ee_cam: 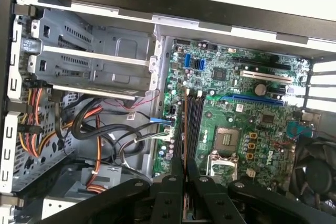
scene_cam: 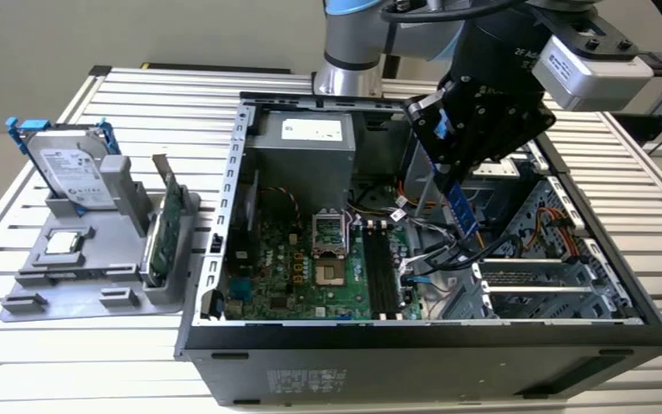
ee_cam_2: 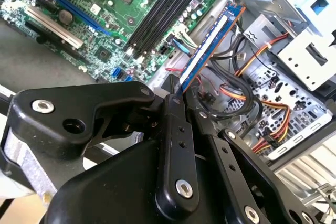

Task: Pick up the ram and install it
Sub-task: 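Insert the ram into the slot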

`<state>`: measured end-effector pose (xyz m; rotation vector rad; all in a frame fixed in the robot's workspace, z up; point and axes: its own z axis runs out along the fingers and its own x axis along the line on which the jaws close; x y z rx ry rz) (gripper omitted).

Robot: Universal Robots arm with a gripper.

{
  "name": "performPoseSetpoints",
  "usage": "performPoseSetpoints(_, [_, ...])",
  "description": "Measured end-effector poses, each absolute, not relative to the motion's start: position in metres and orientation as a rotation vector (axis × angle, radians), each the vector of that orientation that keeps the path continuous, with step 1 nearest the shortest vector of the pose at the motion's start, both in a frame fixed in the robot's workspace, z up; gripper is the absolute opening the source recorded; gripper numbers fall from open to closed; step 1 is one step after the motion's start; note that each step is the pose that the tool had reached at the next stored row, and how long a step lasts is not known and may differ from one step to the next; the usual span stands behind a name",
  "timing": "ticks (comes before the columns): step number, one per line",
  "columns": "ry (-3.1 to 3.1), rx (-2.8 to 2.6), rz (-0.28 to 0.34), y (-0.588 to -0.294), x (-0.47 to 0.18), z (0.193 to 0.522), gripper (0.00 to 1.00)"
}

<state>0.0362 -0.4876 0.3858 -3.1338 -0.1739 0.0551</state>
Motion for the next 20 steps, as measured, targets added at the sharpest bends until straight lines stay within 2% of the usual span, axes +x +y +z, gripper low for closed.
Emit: performPoseSetpoints(20, [-0.134, -3.135, 0.055, -0.4876, 0.0363, 0.3798, 0.00])
